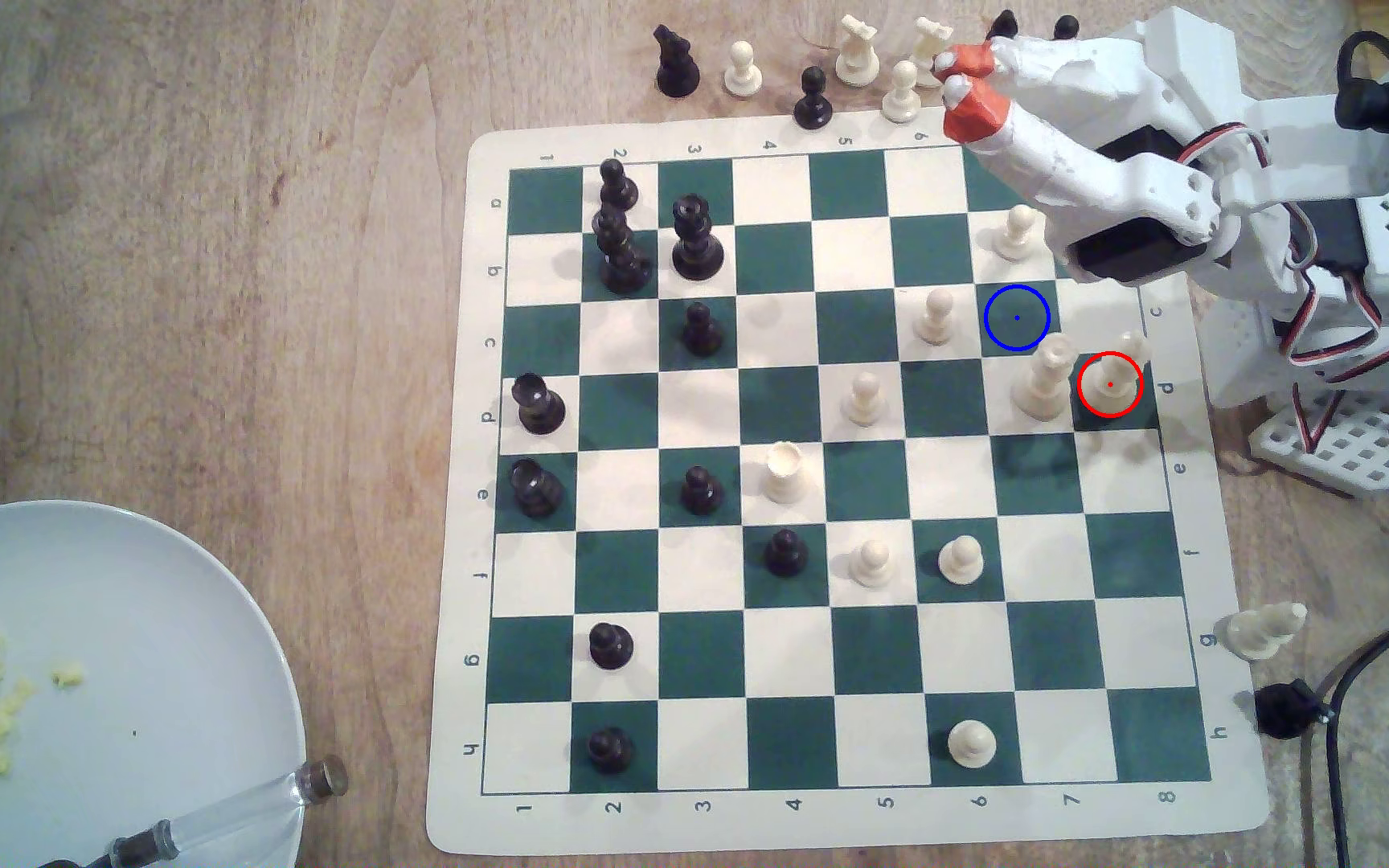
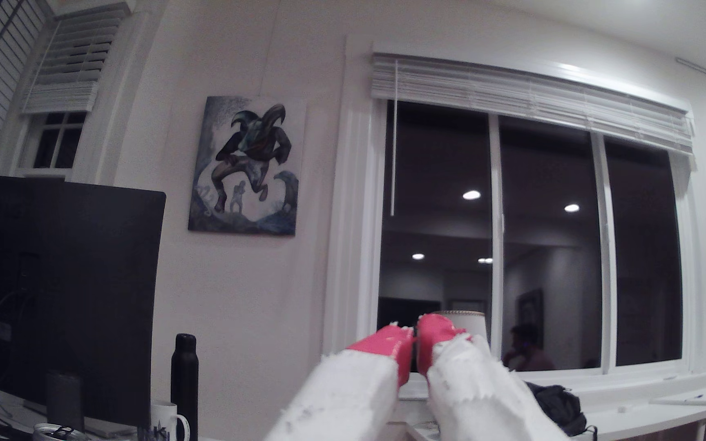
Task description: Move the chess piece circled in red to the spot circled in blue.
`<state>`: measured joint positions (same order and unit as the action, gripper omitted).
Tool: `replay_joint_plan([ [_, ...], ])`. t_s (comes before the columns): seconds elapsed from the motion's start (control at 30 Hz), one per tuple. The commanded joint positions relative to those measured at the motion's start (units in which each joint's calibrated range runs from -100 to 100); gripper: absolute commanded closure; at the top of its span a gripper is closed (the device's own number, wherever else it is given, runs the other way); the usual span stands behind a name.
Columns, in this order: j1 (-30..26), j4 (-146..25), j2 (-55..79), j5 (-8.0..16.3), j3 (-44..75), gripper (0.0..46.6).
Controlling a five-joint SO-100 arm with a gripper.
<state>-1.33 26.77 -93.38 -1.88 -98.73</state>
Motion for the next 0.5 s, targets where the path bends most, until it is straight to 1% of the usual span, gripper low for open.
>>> replay_joint_plan([
  [0.0,2.93,20.32,-2.46,0.34,4.45,46.4],
  [0.1,2.93,16.72,-2.46,0.34,6.08,46.4],
  [0.13,2.93,12.87,-2.46,0.34,7.8,46.4],
  [0.17,3.32,5.41,-2.46,0.34,11.7,46.4],
  [0.27,5.2,-0.89,-2.46,0.34,16.5,46.4],
  [0.47,10.52,-29.97,-2.46,0.34,25.48,46.4],
])
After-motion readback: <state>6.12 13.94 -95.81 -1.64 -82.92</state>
